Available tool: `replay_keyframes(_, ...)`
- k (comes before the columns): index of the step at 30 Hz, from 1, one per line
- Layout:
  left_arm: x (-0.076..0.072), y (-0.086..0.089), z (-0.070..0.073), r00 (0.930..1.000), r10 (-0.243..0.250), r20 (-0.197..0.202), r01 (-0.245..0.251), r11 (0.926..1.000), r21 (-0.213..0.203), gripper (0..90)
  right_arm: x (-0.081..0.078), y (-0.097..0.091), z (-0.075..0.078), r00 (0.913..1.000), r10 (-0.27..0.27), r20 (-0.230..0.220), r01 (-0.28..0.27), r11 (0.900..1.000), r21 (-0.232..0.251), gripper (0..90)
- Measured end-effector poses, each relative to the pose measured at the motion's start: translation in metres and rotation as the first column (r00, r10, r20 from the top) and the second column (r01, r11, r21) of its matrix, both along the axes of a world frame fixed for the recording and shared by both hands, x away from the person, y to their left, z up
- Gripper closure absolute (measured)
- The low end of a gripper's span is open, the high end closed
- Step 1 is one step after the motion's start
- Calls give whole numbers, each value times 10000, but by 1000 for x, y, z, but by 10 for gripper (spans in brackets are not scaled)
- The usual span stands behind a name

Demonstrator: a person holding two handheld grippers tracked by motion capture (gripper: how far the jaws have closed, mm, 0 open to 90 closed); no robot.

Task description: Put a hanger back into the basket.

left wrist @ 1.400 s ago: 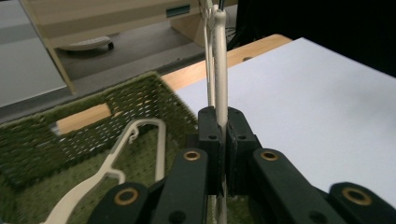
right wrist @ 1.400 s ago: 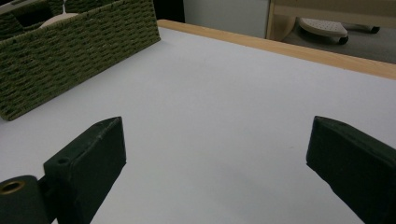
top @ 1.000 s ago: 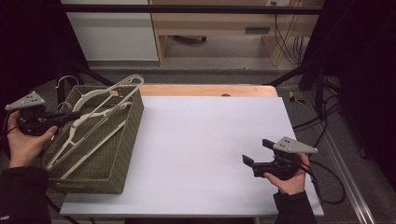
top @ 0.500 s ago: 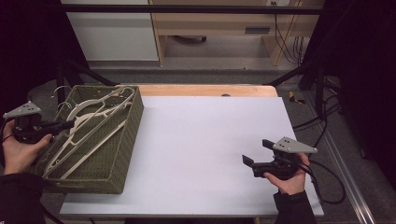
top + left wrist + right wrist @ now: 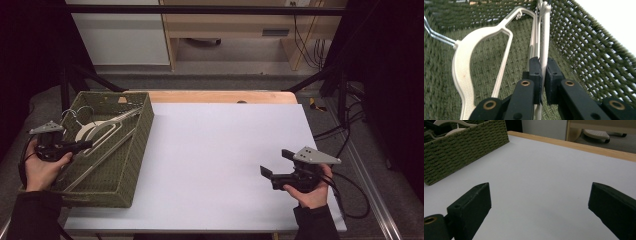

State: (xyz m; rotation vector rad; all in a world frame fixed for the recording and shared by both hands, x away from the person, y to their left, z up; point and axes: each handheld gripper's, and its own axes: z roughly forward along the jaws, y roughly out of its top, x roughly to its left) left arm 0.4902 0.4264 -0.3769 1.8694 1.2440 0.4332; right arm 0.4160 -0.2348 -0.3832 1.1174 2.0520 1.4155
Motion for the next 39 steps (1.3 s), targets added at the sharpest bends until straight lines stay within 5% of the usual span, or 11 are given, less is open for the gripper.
replay_keyframes(4, 1, 6, -5, 9979, 648, 38, -648, 9979, 14, 839, 0, 0, 0, 10000, -5, 0, 5, 10000, -8, 53)
replay_keyframes(9, 6, 8, -9, 9881, 1466, -462, -1413, 9845, 1039, 783, 1, 1, -1, 10000, -10, -43, 10, 10000, -6, 53)
replay_keyframes(17, 1, 24, -13, 9675, 2494, -424, -2441, 9643, 1030, 594, 2, 2, -2, 10000, 0, -95, -1, 10000, -31, 55)
replay_keyframes(19, -2, 26, -13, 9657, 2546, -516, -2514, 9660, 610, 564, 2, 2, -3, 9999, 72, -116, -73, 10000, -49, 55)
replay_keyframes(21, -6, 27, -12, 9701, 2413, -253, -2405, 9702, 290, 557, 2, 2, -3, 9999, 83, -106, -83, 10000, -50, 56)
replay_keyframes(25, -12, 20, -6, 9754, 2092, 693, -2139, 9744, 693, 496, 2, 2, -2, 10000, 20, -83, -20, 10000, 8, 56)
replay_keyframes(29, -17, 8, 4, 9787, 1746, 1083, -1782, 9837, 242, 406, 2, 1, -2, 10000, -2, -39, 2, 10000, 43, 54)
replay_keyframes(35, -32, -20, 31, 9697, 1024, 2218, -945, 9945, -459, 305, 1, -2, -1, 10000, -28, 13, 28, 10000, 86, 54)
replay_keyframes(39, -47, -41, 43, 9572, 360, 2871, -122, 9964, -844, 267, 0, -4, 0, 10000, -43, 45, 42, 9998, 193, 54)
